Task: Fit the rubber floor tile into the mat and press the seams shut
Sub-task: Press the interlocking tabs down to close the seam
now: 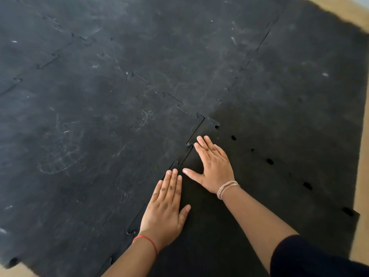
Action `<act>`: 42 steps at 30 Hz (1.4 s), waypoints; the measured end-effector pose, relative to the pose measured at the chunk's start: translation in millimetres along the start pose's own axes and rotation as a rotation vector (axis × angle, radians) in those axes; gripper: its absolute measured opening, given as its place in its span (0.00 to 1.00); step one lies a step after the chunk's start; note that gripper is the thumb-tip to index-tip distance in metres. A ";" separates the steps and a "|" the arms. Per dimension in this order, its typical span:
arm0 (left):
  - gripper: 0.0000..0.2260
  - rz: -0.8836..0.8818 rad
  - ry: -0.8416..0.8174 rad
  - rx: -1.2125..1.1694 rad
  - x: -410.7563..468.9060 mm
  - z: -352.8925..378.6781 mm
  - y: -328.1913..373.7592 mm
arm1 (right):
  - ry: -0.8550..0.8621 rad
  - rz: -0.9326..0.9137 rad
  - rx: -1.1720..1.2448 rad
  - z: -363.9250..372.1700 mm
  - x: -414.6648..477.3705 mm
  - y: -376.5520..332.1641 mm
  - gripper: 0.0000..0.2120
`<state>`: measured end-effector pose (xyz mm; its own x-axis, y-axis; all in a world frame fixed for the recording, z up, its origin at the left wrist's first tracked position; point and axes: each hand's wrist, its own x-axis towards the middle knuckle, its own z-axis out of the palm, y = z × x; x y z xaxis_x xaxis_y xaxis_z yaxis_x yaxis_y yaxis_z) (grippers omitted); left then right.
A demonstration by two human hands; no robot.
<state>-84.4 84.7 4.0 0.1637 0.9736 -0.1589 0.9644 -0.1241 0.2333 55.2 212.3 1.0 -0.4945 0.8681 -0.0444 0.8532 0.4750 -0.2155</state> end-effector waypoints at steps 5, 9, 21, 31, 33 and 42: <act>0.32 0.001 0.038 0.016 24.6 -1.9 3.6 | -0.107 0.085 0.027 -24.7 13.5 23.6 0.36; 0.32 0.039 0.025 0.030 46.8 -5.1 4.6 | -0.323 0.111 -0.206 -33.2 32.9 30.8 0.44; 0.32 0.060 -0.031 -0.002 47.3 -13.7 5.9 | -0.459 0.201 -0.261 -39.6 43.0 16.4 0.44; 0.25 0.220 0.078 0.039 158.8 -15.3 14.7 | 0.028 0.626 -0.108 8.3 -39.2 14.3 0.43; 0.26 0.231 0.064 0.060 165.9 -10.4 16.6 | 0.032 0.609 -0.107 7.2 -39.3 14.0 0.41; 0.27 0.218 0.021 0.085 168.4 -6.7 14.5 | -0.028 0.550 -0.042 0.0 -21.9 28.4 0.46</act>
<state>-44.2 248.2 -12.9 0.3666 0.9257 -0.0931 0.9209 -0.3468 0.1782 90.3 206.8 -4.2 0.0225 0.9860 -0.1653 0.9926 -0.0417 -0.1140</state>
